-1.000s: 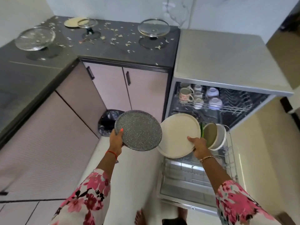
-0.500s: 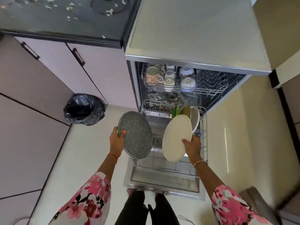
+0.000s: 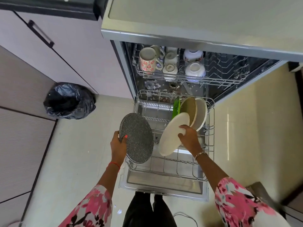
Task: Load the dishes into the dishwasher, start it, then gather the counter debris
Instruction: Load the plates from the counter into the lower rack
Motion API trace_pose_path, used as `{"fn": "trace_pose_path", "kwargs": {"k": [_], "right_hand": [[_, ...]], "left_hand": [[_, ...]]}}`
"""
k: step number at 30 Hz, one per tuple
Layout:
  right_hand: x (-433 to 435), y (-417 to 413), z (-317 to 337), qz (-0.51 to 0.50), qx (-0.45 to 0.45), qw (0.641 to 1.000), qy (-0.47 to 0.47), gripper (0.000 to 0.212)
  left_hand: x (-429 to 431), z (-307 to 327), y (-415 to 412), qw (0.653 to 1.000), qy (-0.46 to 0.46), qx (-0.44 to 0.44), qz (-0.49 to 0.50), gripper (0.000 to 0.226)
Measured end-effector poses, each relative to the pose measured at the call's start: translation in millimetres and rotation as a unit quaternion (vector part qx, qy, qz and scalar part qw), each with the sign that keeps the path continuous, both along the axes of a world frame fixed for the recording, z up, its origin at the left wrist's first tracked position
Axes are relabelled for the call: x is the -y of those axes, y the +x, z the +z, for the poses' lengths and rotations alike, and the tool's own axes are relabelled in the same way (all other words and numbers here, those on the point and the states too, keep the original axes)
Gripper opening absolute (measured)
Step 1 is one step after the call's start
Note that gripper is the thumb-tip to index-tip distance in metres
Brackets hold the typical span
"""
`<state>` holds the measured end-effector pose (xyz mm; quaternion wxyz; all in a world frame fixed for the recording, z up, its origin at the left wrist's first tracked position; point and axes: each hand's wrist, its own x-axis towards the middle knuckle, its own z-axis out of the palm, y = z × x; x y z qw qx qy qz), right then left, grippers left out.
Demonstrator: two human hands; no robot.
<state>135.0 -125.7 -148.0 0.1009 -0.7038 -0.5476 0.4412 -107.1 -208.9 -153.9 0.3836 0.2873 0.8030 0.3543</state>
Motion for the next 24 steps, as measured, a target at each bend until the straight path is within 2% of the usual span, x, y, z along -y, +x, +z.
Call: {"fn": "trace_pose_path", "kwargs": {"k": [1, 5, 7, 8, 10, 13, 16, 24], "right_hand": [[-4.2, -2.2, -4.9, 0.014, 0.002, 1.000, -0.024, 0.044], [-14.8, -8.1, -17.6, 0.094, -0.010, 0.988, -0.122, 0.076], [-21.2, -15.1, -21.5, 0.066, -0.074, 0.982, -0.160, 0.070], [-23.9, -19.6, -23.3, 0.066, -0.081, 0.984, -0.146, 0.057], [-29.3, -31.1, -24.9, 0.098, -0.004, 0.994, -0.039, 0.032], [-31.7, -43.0, -21.1, 0.130, 0.111, 0.981, 0.088, 0.030], [-32.1, -52.2, -18.8, 0.121, 0.186, 0.969, 0.111, 0.034], [-59.1, -69.4, -29.7, 0.139, 0.273, 0.947, 0.098, 0.035]], "left_hand": [[-3.2, -1.7, -1.3, 1.000, -0.001, 0.000, -0.001, 0.022], [-13.1, -5.9, -12.5, 1.000, 0.002, -0.015, -0.005, 0.023], [-16.7, -9.2, -22.0, 0.999, 0.004, -0.032, -0.008, 0.021], [-18.2, -10.5, -26.2, 0.999, 0.004, -0.035, -0.009, 0.021], [-21.8, -13.6, -33.8, 0.999, 0.004, -0.037, -0.007, 0.021], [-26.9, -17.3, -40.2, 0.999, 0.006, -0.041, -0.003, 0.022], [-31.4, -19.4, -41.4, 0.999, 0.009, -0.037, 0.001, 0.021], [-39.5, -30.2, -45.1, 1.000, 0.013, -0.015, 0.011, 0.020]]}}
